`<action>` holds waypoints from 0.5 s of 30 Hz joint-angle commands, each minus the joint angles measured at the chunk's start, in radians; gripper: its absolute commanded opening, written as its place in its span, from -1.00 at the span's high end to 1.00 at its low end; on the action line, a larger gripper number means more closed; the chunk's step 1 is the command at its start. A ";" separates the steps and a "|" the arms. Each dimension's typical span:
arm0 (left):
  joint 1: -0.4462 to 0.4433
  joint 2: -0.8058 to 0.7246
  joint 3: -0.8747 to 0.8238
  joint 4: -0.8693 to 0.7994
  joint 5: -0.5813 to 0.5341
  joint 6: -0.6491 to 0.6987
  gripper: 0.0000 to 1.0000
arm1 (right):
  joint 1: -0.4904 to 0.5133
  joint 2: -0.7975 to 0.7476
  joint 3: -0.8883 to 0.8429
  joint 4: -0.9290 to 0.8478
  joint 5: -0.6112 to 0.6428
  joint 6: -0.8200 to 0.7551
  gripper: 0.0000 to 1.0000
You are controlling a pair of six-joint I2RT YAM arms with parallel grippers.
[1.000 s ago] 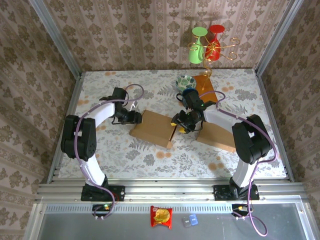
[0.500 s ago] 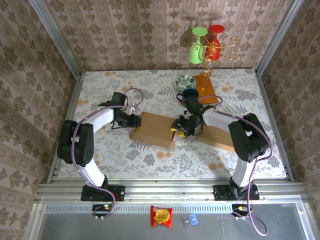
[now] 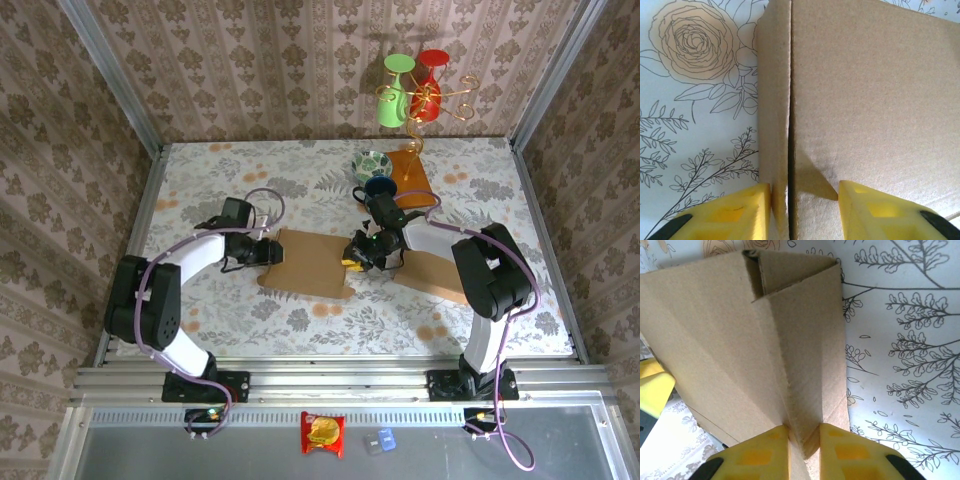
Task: Fold the paper box
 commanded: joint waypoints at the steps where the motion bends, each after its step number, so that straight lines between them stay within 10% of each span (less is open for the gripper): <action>1: -0.013 -0.032 -0.032 0.012 0.046 -0.029 0.22 | 0.005 0.049 -0.010 -0.016 0.015 0.001 0.77; 15: -0.013 -0.067 -0.092 0.062 0.062 -0.059 0.62 | -0.019 0.004 -0.027 -0.027 0.003 -0.041 0.72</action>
